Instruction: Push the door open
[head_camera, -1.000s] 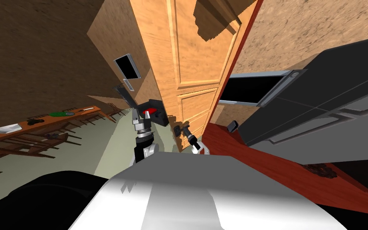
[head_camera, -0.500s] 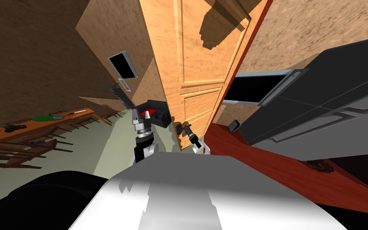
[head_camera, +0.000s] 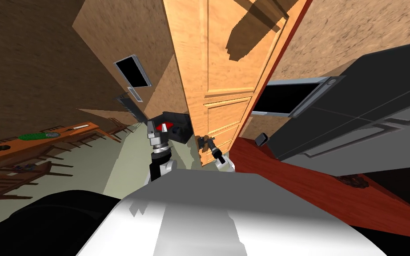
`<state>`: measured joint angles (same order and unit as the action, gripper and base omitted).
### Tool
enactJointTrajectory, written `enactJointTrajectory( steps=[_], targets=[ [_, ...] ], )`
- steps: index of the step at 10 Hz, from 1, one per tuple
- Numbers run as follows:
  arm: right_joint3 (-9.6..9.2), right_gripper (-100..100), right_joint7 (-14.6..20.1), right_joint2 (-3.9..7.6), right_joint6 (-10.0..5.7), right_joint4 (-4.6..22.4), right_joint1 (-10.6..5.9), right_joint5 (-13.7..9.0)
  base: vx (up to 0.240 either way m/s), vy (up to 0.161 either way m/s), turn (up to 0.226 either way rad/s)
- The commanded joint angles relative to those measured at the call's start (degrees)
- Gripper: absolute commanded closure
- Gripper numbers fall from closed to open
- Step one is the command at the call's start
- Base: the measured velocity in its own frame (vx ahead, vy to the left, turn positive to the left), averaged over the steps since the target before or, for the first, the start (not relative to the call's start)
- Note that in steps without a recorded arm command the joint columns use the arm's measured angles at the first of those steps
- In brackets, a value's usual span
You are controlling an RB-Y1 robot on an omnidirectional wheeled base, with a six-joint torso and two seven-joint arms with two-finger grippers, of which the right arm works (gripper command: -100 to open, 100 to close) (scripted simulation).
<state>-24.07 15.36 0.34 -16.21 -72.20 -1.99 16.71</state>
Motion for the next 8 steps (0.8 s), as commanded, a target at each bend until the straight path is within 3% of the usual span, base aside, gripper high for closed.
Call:
enactJointTrajectory(
  steps=[1,4,8],
  targets=[
    [1.34,100,-0.36,0.75,0.01,0.41,-0.42,-0.29,0.106,0.199,-0.071],
    [3.55,100,-0.93,0.96,0.03,0.8,-0.77,-0.87,0.119,0.202,-0.083],
    [6.22,100,-1.62,-0.8,0.04,1.26,-1.19,-1.57,0.101,0.189,-0.082]
  ],
)
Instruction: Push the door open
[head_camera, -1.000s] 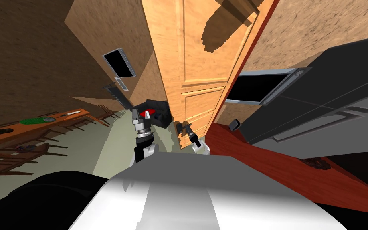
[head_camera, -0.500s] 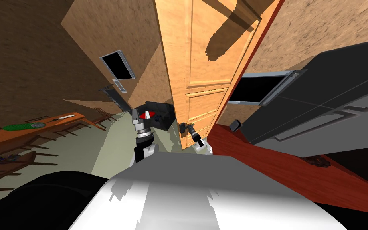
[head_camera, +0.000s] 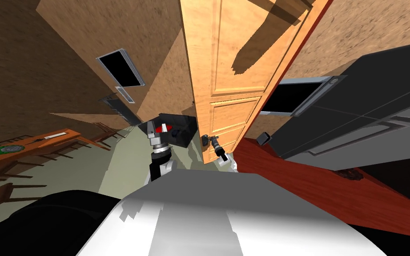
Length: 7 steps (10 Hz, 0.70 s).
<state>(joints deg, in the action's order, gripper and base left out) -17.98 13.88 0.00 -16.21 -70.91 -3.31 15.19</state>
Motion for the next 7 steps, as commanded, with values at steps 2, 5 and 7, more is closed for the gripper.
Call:
enactJointTrajectory(
  steps=[2,5,7],
  targets=[
    [0.63,100,-0.13,-0.59,0.08,0.05,0.08,-0.17,0.08,0.08,-0.049],
    [3.28,100,-0.79,1.43,0.05,0.36,-0.37,-0.79,0.103,0.168,-0.086],
    [4.87,100,-1.21,1.55,0.02,0.62,-0.6,-1.16,0.155,0.211,-0.094]
  ],
)
